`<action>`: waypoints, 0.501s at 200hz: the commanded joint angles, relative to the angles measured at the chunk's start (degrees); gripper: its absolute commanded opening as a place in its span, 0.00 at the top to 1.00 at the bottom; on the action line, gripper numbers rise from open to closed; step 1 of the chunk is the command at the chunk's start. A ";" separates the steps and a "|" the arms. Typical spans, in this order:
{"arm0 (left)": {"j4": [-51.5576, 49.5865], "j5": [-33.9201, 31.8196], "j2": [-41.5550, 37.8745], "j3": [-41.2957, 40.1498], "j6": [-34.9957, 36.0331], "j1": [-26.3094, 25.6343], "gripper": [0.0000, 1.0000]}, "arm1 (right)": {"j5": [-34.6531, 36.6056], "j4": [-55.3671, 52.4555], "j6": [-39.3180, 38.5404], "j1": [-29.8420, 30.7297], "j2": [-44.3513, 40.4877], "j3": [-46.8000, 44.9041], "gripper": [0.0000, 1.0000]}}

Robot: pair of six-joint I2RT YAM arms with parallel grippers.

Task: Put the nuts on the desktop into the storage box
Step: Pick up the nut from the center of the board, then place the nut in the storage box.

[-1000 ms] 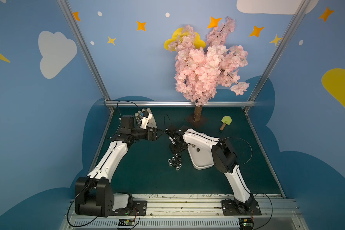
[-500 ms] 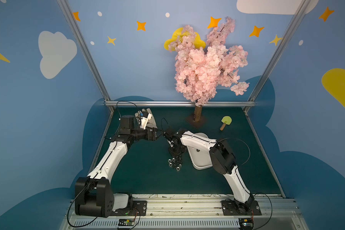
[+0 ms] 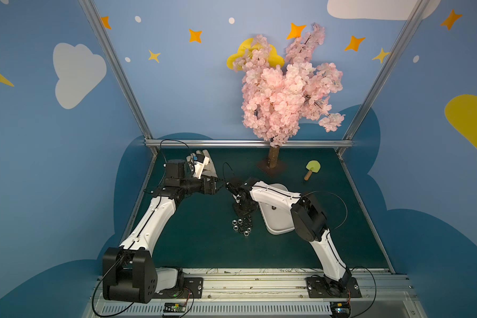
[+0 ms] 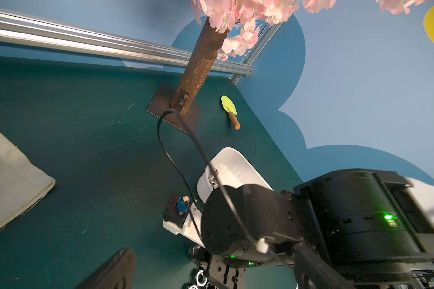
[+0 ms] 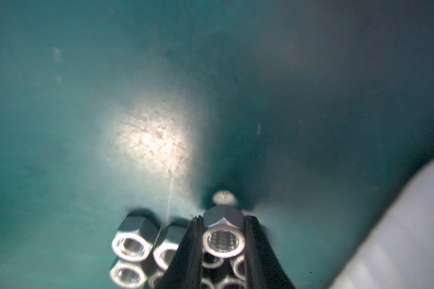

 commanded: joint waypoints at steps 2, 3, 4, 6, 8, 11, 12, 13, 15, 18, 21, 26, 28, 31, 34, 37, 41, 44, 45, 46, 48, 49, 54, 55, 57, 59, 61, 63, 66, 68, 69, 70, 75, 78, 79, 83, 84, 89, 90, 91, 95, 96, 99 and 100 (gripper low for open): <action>0.81 0.96 -1.20 -0.68 0.07 0.24 0.00 | 3.93 2.26 0.66 -2.20 -11.18 -2.10 0.81; 0.81 0.97 -1.21 -0.68 0.07 0.29 0.00 | 4.08 2.38 0.69 -2.33 -11.53 -2.35 0.81; 0.81 0.94 -1.26 -0.68 0.07 0.23 0.00 | 4.15 2.48 0.74 -2.44 -11.89 -2.47 0.81; 0.85 0.95 -1.23 -0.68 0.03 0.25 0.00 | 4.41 2.82 0.83 -2.63 -12.59 -3.03 0.81; 0.86 0.96 -1.22 -0.68 0.06 0.25 0.00 | 4.60 2.95 0.85 -2.88 -13.25 -3.56 0.81; 0.89 0.98 -1.23 -0.68 0.15 0.19 0.00 | 4.93 3.28 1.02 -3.28 -14.28 -4.42 0.81; 0.89 0.98 -1.18 -0.68 0.15 0.18 0.00 | 5.06 3.41 1.13 -3.44 -14.62 -4.70 0.81; 0.89 0.99 -1.15 -0.68 0.16 0.22 0.00 | 5.13 3.53 1.14 -3.57 -15.01 -5.01 0.81; 0.96 0.96 -1.09 -0.74 0.16 0.20 0.00 | 5.31 3.74 1.19 -3.83 -15.72 -5.62 0.81; 1.10 0.94 -0.98 -0.76 0.16 0.18 0.00 | 5.49 4.19 1.29 -4.27 -16.80 -6.52 0.81; 1.26 0.98 -0.87 -0.84 0.16 0.25 0.00 | 5.64 4.55 1.54 -4.75 -17.78 -7.48 0.81; 1.54 1.06 -0.74 -0.93 0.12 0.20 0.00 | 6.18 4.69 2.29 -5.67 -19.43 -9.00 0.81; 1.63 1.07 -0.66 -0.94 0.08 0.15 0.00 | 6.32 4.69 2.45 -6.01 -20.01 -9.60 0.81; 1.72 1.02 -0.57 -0.95 0.07 0.16 0.00 | 6.44 4.74 2.60 -6.57 -20.85 -10.42 0.81; 1.81 1.07 -0.40 -0.94 -0.01 0.09 0.00 | 6.49 4.70 2.62 -7.29 -21.64 -11.28 0.81; 1.85 1.05 -0.32 -0.94 -0.05 -0.03 0.00 | 6.44 4.69 2.58 -7.96 -22.37 -12.10 0.81; 1.94 1.07 -0.11 -0.94 -0.10 -0.09 0.00 | 6.40 4.69 2.61 -8.89 -23.20 -13.23 0.81; 1.95 1.07 0.00 -0.94 -0.08 -0.14 0.00 | 6.42 4.69 2.60 -9.54 -23.75 -14.07 0.81; 1.95 1.07 0.01 -0.94 -0.09 -0.16 0.00 | 6.34 4.74 2.58 -9.87 -23.92 -14.31 0.81; 1.95 1.03 0.10 -0.94 -0.10 -0.17 0.00 | 6.29 4.71 2.61 -10.16 -24.01 -14.61 0.81; 1.95 1.00 0.17 -0.94 -0.02 -0.25 0.00 | 6.15 4.70 2.53 -10.65 -24.39 -15.16 0.81; 1.95 0.99 0.18 -0.94 -0.02 -0.30 0.00 | 6.07 4.65 2.54 -10.90 -24.55 -15.38 0.81; 1.81 0.82 0.33 -0.94 0.10 -0.45 0.00 | 5.81 4.52 2.48 -12.17 -25.22 -16.75 0.81; 1.75 0.77 0.35 -0.89 0.18 -0.49 0.00 | 5.77 4.52 2.43 -12.41 -25.32 -17.01 0.81; 1.63 0.69 0.36 -0.86 0.29 -0.57 0.00 | 5.62 4.52 2.29 -12.92 -25.55 -17.54 0.81; 1.50 0.58 0.43 -0.79 0.37 -0.65 0.00 | 5.43 4.52 2.18 -13.38 -25.69 -18.04 0.81; 1.29 0.45 0.45 -0.70 0.52 -0.74 0.00 | 5.17 4.47 2.05 -13.85 -25.82 -18.46 0.81; 1.08 0.30 0.54 -0.64 0.64 -0.85 0.00 | 4.90 4.44 1.95 -14.34 -25.96 -18.82 0.81; 0.81 0.08 0.54 -0.55 0.87 -0.93 0.00 | 4.58 4.20 1.82 -15.01 -26.03 -19.33 0.81; 0.61 0.00 0.54 -0.45 0.99 -1.01 0.00 | 4.38 4.11 1.69 -15.44 -26.03 -19.61 0.81; 0.49 -0.08 0.54 -0.43 1.10 -1.04 0.00 | 4.39 4.05 1.69 -15.67 -25.99 -19.81 0.81; 0.43 -0.12 0.50 -0.38 1.16 -1.05 0.00 | 4.31 3.93 1.68 -15.88 -25.97 -19.90 0.81; 0.01 -0.43 0.53 -0.25 1.45 -1.24 0.00 | 4.08 3.49 1.52 -16.71 -25.80 -20.36 0.81; -0.13 -0.63 0.49 -0.16 1.61 -1.25 0.00 | 3.99 3.32 1.24 -17.30 -25.64 -20.67 0.81; -0.19 -0.66 0.52 -0.15 1.63 -1.29 0.00 | 3.98 3.26 1.20 -17.48 -25.58 -20.77 0.81; -0.32 -0.84 0.47 -0.15 1.72 -1.39 0.00 | 3.67 3.02 0.78 -18.15 -25.24 -20.99 0.81; -0.33 -0.89 0.46 -0.15 1.73 -1.45 0.00 | 3.60 2.89 0.70 -18.30 -25.11 -21.02 0.81; -0.41 -0.99 0.42 -0.15 1.77 -1.42 0.00 | 3.42 2.49 0.41 -18.92 -24.56 -21.12 0.81; -0.37 -1.01 0.39 -0.15 1.80 -1.42 0.00 | 3.43 2.36 0.34 -19.04 -24.46 -21.13 0.81; -0.40 -1.02 0.42 -0.15 1.81 -1.42 0.00 | 3.39 2.34 0.31 -19.14 -24.33 -21.09 0.81; -0.32 -1.10 0.39 -0.21 1.83 -1.50 0.00 | 3.41 2.17 0.01 -19.59 -23.86 -21.18 0.81; -0.33 -1.11 0.38 -0.22 1.83 -1.50 0.00 | 3.42 2.20 -0.03 -19.73 -23.72 -21.20 0.81; -0.29 -1.18 0.39 -0.23 1.82 -1.50 0.00 | 3.35 2.16 -0.19 -19.98 -23.36 -21.20 0.81; -0.27 -1.15 0.38 -0.23 1.82 -1.50 0.00 | 3.30 2.15 -0.27 -20.05 -23.20 -21.17 0.81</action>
